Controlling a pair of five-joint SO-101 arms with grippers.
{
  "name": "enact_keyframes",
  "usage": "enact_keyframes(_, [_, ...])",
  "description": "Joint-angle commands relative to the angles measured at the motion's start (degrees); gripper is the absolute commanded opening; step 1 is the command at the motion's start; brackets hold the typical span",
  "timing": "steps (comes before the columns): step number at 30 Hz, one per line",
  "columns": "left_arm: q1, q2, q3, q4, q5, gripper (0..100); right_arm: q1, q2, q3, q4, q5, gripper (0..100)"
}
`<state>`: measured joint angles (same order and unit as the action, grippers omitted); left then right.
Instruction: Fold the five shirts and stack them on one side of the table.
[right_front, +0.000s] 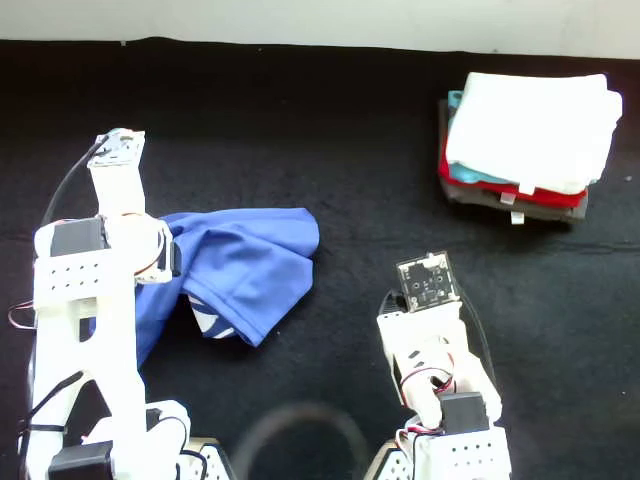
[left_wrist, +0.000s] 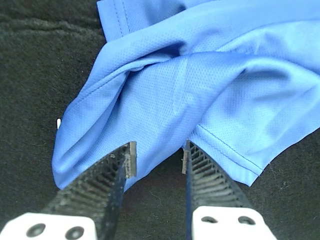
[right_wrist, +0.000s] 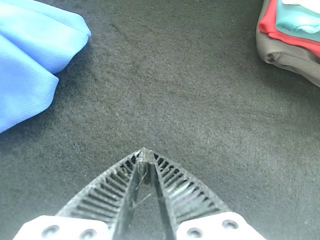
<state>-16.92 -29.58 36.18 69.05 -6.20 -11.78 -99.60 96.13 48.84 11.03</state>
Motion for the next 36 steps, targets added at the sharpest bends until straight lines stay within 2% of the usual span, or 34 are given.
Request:
enact_keyframes(1, [0.7, -0.6, -5.1, 2.5, 4.7, 16, -0.6, -0.4, 7.8, -0.3, -0.1, 0.6])
enact_keyframes(5, [0.4, -0.3, -12.4, 7.3, 11.6, 16, -0.6, -0.4, 7.8, -0.3, -0.1, 0.6])
enact_keyframes(9, [0.5, 0.2, -13.1, 3.3, 13.5, 17, -0.6, -0.4, 7.8, -0.3, -0.1, 0.6])
enact_keyframes(12, [0.3, 2.9, -11.7, 1.0, 13.6, 23, -0.6, -0.3, 7.8, -0.3, -0.1, 0.6])
enact_keyframes(16, [-1.2, 13.3, -13.2, 0.3, 19.0, 28, -0.6, -0.3, 7.8, -0.3, -0.1, 0.6])
enact_keyframes(24, [-1.6, 36.4, -24.5, -1.0, 19.2, 28, -0.6, -0.3, 7.8, -0.3, -0.1, 0.6])
enact_keyframes(29, [0.0, 45.2, -27.6, 0.9, 19.2, 28, -0.6, -0.3, 7.8, -0.3, -0.1, 0.6])
enact_keyframes(31, [0.7, 46.6, -27.8, 1.7, 19.4, 24, -0.6, -0.3, 7.8, -0.3, -0.1, 0.6])
enact_keyframes(35, [1.5, 47.0, -28.3, 1.5, 19.2, 1, -0.6, -0.3, 7.8, -0.3, -0.1, 0.6])
enact_keyframes(36, [1.4, 47.0, -28.3, 1.6, 19.2, 1, -0.6, -0.3, 7.8, -0.3, -0.1, 0.6])
